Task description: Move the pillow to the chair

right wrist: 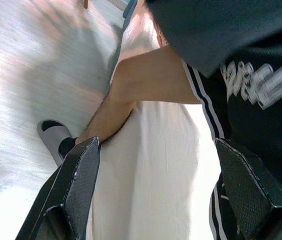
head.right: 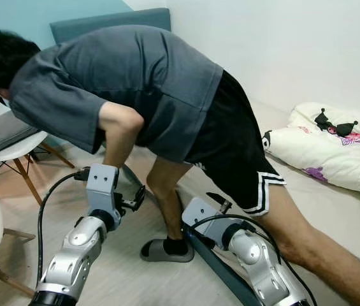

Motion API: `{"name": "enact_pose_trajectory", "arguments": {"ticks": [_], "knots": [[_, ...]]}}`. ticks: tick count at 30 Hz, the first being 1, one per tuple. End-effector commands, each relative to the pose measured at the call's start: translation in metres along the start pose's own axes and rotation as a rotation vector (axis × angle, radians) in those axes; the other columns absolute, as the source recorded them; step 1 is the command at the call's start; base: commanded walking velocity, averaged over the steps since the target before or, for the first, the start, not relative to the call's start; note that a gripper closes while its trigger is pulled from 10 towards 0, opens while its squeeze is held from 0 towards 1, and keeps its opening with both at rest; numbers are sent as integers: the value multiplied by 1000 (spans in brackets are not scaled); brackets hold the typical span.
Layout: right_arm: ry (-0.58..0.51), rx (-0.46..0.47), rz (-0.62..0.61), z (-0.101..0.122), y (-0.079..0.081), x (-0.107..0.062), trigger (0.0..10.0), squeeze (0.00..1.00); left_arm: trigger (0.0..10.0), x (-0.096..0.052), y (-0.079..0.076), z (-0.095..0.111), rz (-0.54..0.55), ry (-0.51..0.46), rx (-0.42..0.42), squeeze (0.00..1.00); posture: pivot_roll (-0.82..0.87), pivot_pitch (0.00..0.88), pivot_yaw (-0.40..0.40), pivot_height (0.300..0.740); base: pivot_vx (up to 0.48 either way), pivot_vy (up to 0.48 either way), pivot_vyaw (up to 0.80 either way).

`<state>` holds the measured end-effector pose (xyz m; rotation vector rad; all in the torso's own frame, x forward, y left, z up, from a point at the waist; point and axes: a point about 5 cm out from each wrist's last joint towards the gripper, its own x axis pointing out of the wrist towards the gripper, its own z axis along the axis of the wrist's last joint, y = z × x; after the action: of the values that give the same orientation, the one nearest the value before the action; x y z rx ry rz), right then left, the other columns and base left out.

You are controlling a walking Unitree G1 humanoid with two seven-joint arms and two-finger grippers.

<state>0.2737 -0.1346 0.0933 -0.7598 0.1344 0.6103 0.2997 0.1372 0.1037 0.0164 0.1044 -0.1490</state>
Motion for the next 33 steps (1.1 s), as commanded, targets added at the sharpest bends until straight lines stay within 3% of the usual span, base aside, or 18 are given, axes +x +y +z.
{"name": "enact_pose_trajectory", "arguments": {"ticks": [1,33], "knots": [[10,-8,8,-4,4,-1,10000,0,10000,-1,0,-5,0,13,-15,0,-137,0,30,740,0,0,0],[11,-7,8,-10,6,-10,10000,0,10000,-5,-9,-9,-10,9,-43,0,-166,0,-8,740,0,0,0]]}}
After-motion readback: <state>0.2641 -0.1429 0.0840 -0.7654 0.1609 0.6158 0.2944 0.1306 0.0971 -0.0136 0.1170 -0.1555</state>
